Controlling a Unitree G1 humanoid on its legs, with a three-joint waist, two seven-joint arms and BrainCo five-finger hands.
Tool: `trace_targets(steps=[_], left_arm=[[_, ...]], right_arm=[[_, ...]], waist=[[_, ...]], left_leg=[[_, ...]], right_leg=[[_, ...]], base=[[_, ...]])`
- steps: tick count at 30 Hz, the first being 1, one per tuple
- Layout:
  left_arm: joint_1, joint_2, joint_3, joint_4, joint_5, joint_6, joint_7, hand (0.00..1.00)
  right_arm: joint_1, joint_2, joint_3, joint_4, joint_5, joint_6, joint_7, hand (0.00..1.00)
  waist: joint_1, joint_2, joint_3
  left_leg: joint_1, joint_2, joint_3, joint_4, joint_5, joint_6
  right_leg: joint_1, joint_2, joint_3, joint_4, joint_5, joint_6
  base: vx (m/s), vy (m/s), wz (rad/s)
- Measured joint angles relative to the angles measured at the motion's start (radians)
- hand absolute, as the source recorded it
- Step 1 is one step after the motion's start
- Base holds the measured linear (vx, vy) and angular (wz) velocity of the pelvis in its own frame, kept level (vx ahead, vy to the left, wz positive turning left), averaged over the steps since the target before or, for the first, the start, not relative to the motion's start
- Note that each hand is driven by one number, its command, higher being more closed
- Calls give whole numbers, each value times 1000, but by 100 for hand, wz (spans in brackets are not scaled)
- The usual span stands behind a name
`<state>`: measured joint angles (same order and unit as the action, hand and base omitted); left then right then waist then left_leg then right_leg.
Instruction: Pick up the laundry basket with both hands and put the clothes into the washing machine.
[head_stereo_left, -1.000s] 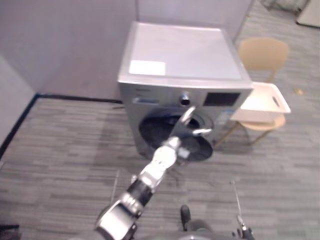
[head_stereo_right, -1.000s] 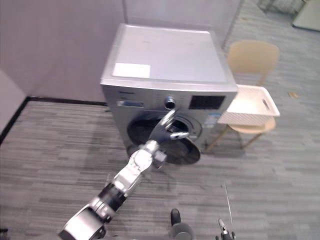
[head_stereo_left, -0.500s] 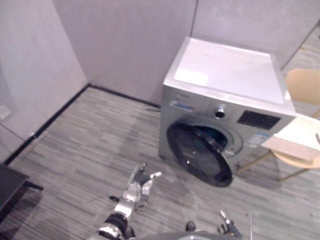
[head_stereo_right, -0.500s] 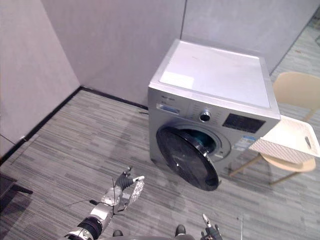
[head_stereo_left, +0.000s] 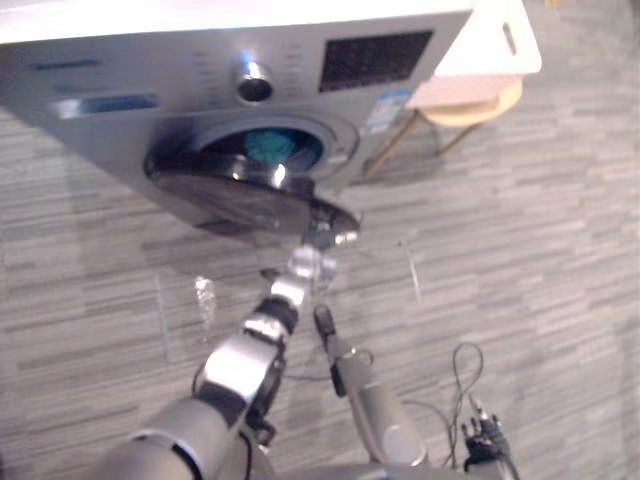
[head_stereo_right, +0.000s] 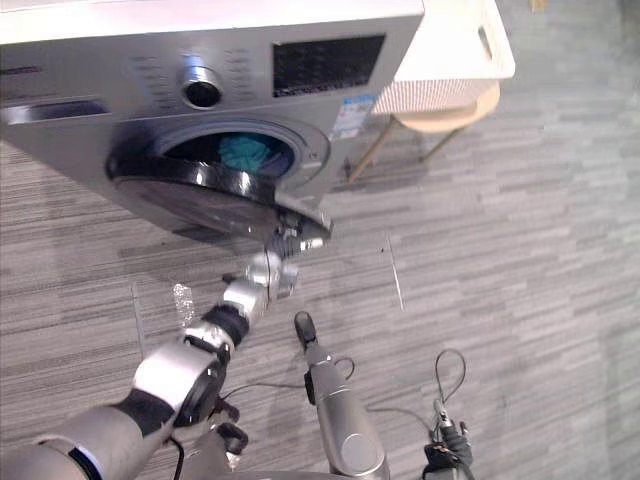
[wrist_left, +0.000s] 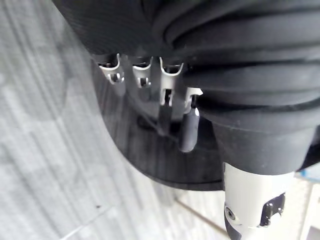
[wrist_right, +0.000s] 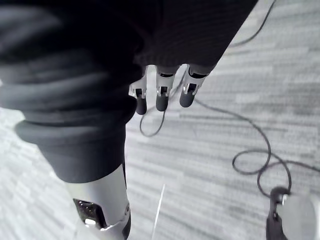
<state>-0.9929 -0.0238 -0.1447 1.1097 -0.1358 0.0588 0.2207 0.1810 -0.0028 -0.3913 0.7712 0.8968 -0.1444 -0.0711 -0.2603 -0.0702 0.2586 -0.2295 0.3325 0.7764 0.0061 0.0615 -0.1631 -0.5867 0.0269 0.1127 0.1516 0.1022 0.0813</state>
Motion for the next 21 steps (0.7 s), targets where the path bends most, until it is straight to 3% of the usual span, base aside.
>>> trace_targets(steps=[3,4,6,9,14,17,21], left_arm=[[-230,44,-21,-165,-102,-32,-25,0],[-255,38,-29,-189,-125,-20,-37,0],[-264,7,-44,-194,-168,-18,-32,0],[-265,37,-42,-199,-166,-18,-6,0],[-253,81,-48,-269,-164,-31,-2,0],[-169,125,-22,-323,-137,-97,16,0],[8,127,120,-364,-101,-162,61,0]], right_arm=[[-24,19,-8,9,27,4,7,0],[-34,21,-8,12,38,6,7,0],[-64,30,-7,-7,59,11,9,0],[-77,36,21,-123,85,11,10,0],[-76,32,122,-405,79,-46,23,0],[-62,23,122,-409,58,-71,26,0],[10,23,113,-318,33,-79,10,0]], waist=[[2,8,21],[3,8,21],[1,14,26],[9,32,43],[33,35,73],[32,40,80],[35,41,81]], left_leg=[[-2,12,56,14,0,0],[-2,9,58,13,0,0],[0,-2,62,13,0,0],[-2,-21,65,14,-2,1],[-36,-19,46,72,-34,7],[-50,0,14,120,-39,16],[-21,21,-67,138,-36,14]], right_leg=[[-22,8,-1,36,0,-1],[-29,7,-2,47,0,-1],[-41,-3,-2,80,-1,-1],[-58,-22,-3,113,-1,-1],[-58,-51,-18,103,-14,11],[-22,-63,-62,79,-23,-3],[80,-76,-148,69,-30,-18]], base=[[105,29,-9],[39,55,1],[24,71,4],[-4,41,11],[-75,-59,15],[-89,-130,29],[-63,-54,60]])
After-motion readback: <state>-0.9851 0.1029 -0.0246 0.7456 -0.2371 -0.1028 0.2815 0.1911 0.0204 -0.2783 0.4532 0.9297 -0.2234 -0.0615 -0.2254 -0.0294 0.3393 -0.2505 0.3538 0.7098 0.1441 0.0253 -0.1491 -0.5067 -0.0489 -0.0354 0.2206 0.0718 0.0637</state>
